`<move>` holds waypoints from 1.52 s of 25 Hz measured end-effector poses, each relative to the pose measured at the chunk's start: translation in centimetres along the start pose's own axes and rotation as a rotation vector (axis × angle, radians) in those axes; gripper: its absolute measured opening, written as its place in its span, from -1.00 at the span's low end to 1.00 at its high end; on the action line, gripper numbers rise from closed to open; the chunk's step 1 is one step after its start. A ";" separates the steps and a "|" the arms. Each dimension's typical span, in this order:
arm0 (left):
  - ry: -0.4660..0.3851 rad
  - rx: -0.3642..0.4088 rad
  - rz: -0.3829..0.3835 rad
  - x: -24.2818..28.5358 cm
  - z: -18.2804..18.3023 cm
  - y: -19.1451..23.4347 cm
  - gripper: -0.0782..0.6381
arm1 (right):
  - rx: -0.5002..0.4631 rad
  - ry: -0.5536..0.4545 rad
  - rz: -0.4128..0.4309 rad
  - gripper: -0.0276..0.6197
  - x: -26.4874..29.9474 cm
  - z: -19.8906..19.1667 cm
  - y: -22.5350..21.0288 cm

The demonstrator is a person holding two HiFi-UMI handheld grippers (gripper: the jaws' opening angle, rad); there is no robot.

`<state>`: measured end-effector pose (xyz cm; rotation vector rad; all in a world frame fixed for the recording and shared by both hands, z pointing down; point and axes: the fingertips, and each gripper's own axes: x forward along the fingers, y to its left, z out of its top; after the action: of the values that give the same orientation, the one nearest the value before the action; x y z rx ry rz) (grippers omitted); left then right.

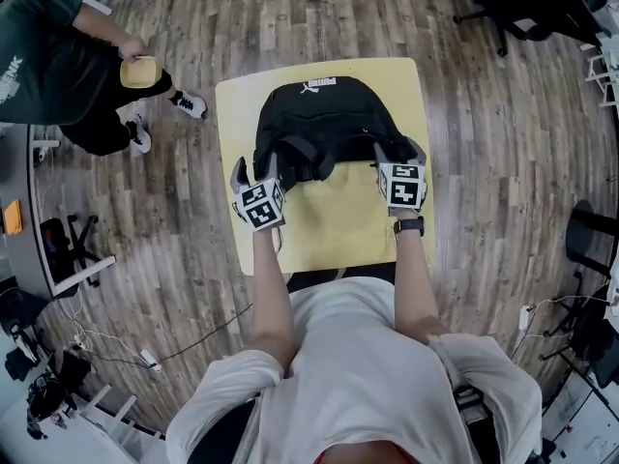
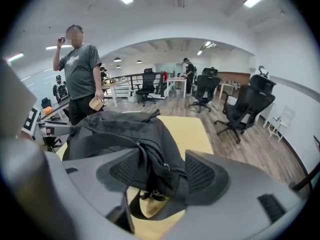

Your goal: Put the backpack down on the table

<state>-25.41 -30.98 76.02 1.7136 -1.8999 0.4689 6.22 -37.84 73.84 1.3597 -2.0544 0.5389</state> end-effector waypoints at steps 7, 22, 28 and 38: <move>-0.103 -0.029 -0.101 -3.7 4.0 -2.2 0.08 | -0.007 -0.139 -0.007 -0.12 -5.1 4.3 1.2; -0.467 0.087 -0.275 -16.1 19.4 -9.5 0.07 | -0.060 -0.539 0.085 -0.12 -18.5 17.2 6.3; -0.546 0.080 -0.324 -20.4 22.3 -10.9 0.00 | -0.072 -0.648 0.094 -0.14 -23.2 19.8 7.0; -0.588 0.126 -0.302 -23.0 24.1 -11.9 -0.33 | -0.055 -0.729 0.048 -0.53 -27.1 21.6 7.2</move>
<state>-16.20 -28.17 42.00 2.3663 -1.9565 -0.0459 1.63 -30.40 39.60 1.6333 -2.6431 -0.0216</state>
